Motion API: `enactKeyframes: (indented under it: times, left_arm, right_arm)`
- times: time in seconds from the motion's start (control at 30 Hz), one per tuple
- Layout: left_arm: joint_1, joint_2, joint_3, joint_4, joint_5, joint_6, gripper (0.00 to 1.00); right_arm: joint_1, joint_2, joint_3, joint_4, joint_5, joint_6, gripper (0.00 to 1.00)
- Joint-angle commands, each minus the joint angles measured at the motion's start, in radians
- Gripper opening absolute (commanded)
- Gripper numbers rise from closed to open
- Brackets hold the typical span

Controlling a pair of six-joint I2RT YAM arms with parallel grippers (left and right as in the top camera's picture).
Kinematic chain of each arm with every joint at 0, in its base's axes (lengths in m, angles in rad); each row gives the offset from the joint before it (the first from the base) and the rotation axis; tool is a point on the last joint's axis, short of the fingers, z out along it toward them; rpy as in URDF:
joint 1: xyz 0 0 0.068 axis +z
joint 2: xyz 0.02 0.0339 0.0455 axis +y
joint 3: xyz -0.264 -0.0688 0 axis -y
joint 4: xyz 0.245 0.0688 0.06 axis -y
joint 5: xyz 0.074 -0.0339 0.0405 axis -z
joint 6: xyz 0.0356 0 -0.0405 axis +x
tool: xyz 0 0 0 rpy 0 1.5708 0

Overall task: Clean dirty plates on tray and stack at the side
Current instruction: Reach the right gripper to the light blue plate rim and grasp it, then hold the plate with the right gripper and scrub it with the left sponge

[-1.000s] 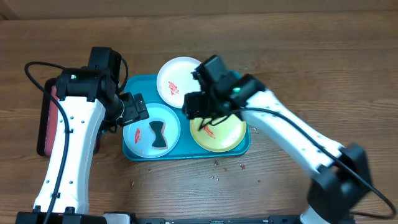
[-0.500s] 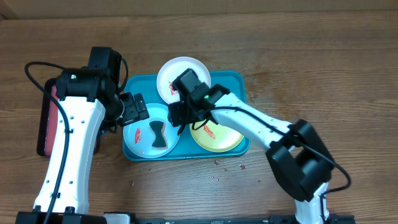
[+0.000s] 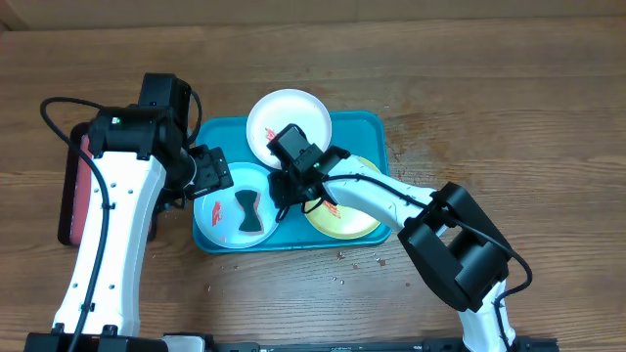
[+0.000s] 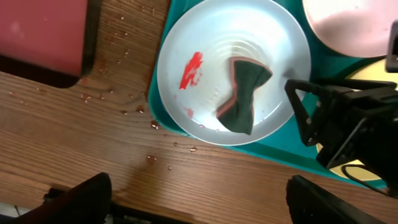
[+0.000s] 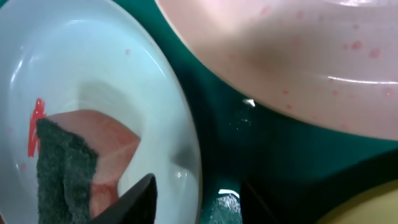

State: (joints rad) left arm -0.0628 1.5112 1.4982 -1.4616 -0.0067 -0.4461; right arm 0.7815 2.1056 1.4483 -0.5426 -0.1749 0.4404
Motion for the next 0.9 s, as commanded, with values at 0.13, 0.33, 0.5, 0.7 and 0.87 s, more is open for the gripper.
enactKeyframes:
  times: [0.13,0.33,0.5,0.7,0.87]
  left_arm:
    - [0.003,0.005,-0.054,0.061,0.088,0.005,0.45]
    - [0.003,0.005,-0.267,0.278,0.199,0.022,0.41]
    - [0.003,0.005,-0.385,0.421,0.237,0.035,0.45]
    - [0.0,0.005,-0.48,0.549,0.258,0.015,0.39]
    - [-0.022,0.005,-0.566,0.691,0.267,-0.003,0.41]
  right_arm:
    - [0.007,-0.001,-0.039,0.021,-0.005,0.005,0.33]
    - [0.007,-0.001,-0.039,0.017,-0.041,0.006,0.27]
    - [0.01,-0.001,-0.039,0.015,-0.047,0.049,0.15]
    - [0.01,-0.001,-0.039,0.014,-0.047,0.051,0.13]
    - [0.01,-0.001,-0.039,0.015,-0.047,0.05,0.13]
